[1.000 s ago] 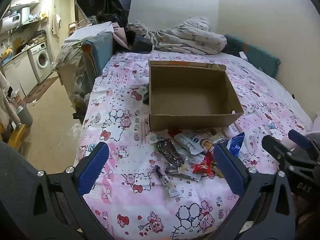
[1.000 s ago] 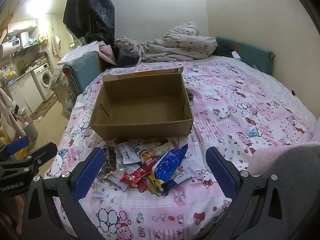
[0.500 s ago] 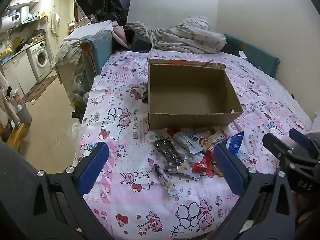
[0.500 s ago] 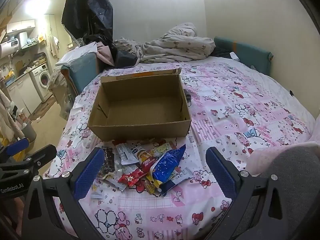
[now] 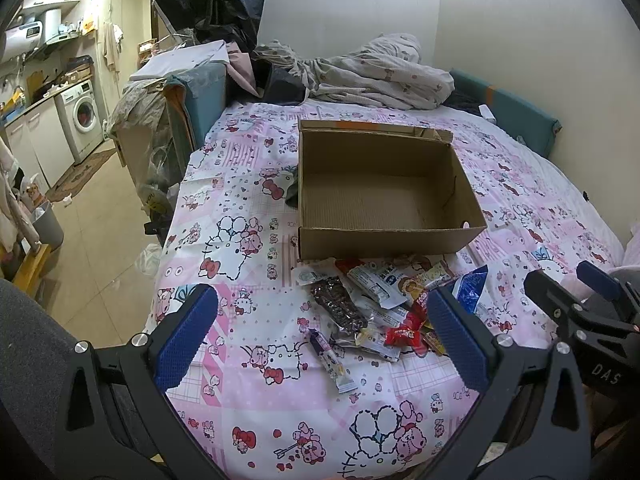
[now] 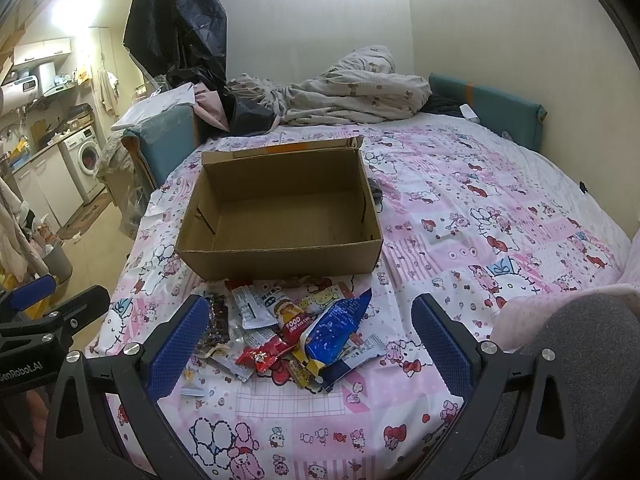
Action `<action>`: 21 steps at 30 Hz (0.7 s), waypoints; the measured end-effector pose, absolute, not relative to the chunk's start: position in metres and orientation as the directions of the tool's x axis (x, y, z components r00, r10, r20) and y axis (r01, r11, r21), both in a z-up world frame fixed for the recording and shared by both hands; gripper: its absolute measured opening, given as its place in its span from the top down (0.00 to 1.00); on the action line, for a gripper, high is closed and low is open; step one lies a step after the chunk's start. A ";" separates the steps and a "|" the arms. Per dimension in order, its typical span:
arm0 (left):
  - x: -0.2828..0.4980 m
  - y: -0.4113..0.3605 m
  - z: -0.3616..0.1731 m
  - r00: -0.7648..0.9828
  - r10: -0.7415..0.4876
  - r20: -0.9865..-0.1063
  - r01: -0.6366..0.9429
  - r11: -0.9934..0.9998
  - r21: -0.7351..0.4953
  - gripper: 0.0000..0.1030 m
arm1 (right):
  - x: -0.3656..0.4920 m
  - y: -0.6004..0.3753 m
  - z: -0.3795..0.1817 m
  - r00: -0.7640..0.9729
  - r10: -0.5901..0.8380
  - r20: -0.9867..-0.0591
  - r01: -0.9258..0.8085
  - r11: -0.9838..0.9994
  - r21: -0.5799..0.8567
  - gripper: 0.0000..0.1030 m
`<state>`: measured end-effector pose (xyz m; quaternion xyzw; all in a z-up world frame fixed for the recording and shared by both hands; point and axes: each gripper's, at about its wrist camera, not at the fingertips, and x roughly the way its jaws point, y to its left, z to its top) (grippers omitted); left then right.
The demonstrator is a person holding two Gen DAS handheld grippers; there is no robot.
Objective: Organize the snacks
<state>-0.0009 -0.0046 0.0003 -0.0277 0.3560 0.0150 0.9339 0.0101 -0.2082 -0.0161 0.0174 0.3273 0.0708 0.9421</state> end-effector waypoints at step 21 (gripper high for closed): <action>-0.001 -0.003 0.000 0.746 0.005 -0.666 -0.046 0.998 -0.043 0.00 | 0.011 -0.210 -0.017 0.772 0.144 -0.620 -0.112 0.990 0.090 0.00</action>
